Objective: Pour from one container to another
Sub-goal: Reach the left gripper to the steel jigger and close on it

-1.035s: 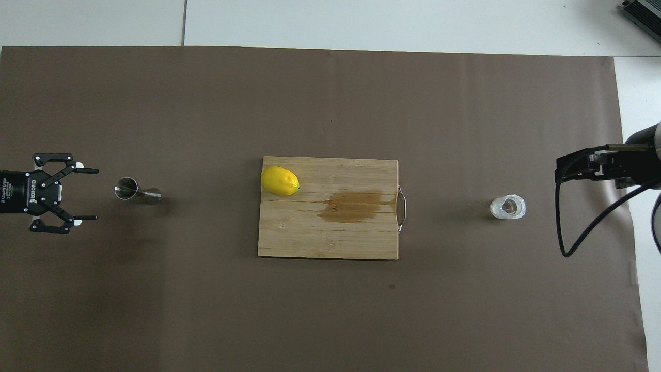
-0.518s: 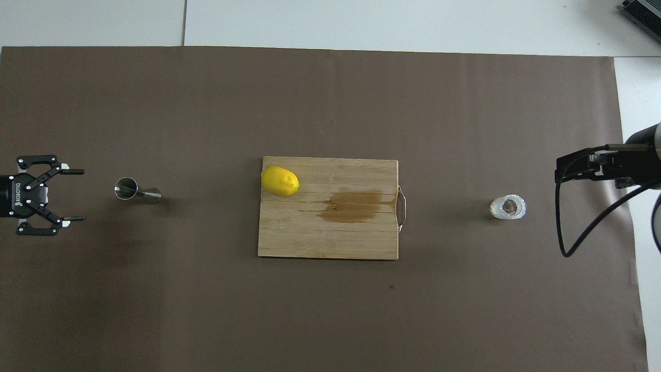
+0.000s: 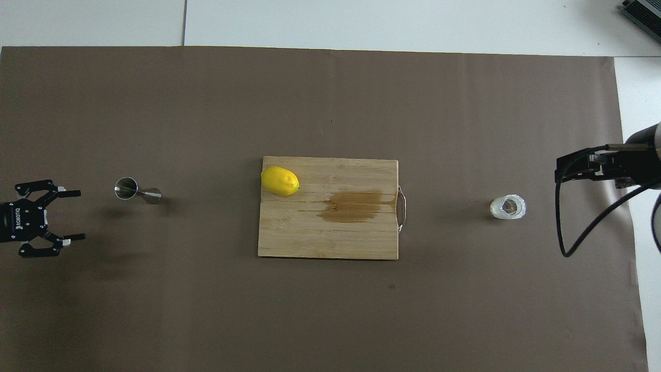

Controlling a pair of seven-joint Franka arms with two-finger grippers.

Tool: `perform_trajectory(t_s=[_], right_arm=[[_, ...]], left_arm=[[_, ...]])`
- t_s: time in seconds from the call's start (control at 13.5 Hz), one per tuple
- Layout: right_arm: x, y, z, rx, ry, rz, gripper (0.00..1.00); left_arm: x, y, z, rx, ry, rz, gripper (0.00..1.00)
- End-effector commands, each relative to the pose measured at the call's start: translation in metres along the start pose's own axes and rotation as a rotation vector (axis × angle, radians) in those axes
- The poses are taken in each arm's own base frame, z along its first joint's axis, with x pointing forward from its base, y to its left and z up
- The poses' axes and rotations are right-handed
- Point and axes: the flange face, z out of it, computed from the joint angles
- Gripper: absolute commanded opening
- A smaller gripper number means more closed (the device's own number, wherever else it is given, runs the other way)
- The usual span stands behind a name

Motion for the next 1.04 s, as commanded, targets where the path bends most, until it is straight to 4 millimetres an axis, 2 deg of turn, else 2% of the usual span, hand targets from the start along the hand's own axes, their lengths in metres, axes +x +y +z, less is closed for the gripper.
perform_trajectory(t_s=[0.0, 0.67, 0.96], right_arm=[[-0.006, 0.004, -0.002, 0.007, -0.003, -0.013, 1.00], [-0.006, 0.004, -0.002, 0.007, -0.003, -0.013, 1.00], [-0.007, 0.004, -0.002, 0.007, -0.003, -0.013, 1.00]], left_arm=[[0.009, -0.004, 0.014, -0.034, -0.089, -0.005, 1.00], [0.001, -0.005, 0.050, -0.098, -0.166, 0.014, 1.00], [-0.002, -0.003, 0.060, -0.135, -0.164, 0.008, 1.00]])
